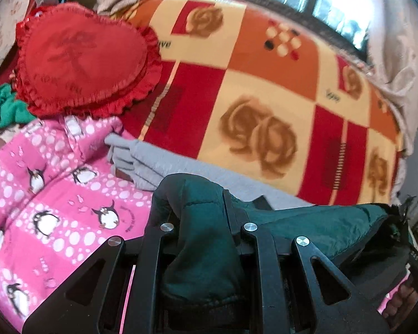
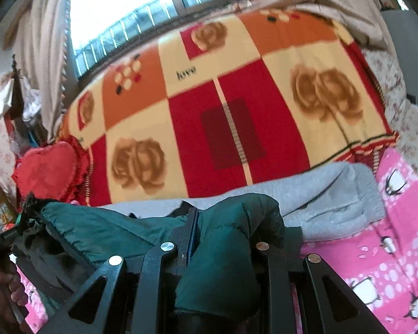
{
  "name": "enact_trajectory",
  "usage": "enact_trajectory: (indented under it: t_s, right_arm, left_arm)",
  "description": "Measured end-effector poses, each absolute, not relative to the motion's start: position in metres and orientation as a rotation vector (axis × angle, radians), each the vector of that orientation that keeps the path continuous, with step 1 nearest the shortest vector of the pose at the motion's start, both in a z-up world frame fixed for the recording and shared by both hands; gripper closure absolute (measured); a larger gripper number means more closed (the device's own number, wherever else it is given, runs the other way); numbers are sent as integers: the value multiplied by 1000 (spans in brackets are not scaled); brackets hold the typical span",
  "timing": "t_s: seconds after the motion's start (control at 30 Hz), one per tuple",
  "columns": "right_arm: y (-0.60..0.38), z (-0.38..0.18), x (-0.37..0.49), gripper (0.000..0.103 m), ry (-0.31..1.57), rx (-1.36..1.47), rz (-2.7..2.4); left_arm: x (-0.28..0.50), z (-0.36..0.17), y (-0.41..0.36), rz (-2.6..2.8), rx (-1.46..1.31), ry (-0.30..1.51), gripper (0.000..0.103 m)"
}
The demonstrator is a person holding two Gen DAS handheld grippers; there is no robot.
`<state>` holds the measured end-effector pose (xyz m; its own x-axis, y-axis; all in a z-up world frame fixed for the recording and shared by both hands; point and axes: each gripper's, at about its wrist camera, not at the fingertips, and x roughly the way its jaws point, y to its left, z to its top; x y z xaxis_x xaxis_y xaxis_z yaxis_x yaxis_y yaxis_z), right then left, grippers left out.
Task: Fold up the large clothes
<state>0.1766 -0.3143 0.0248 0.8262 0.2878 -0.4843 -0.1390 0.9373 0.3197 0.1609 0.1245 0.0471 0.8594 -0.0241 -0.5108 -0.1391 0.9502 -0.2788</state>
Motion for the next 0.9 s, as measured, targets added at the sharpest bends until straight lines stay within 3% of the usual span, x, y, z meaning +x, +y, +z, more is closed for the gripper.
enact_trajectory:
  t_s: [0.43,0.9]
  right_arm:
    - [-322,-30,232,82,716,380,228]
    - [-327,-47,242,73,777,455,236]
  left_arm:
    - [232,-12,120,105,-360,677,87]
    - [248,-22,115,113,-356,719,83]
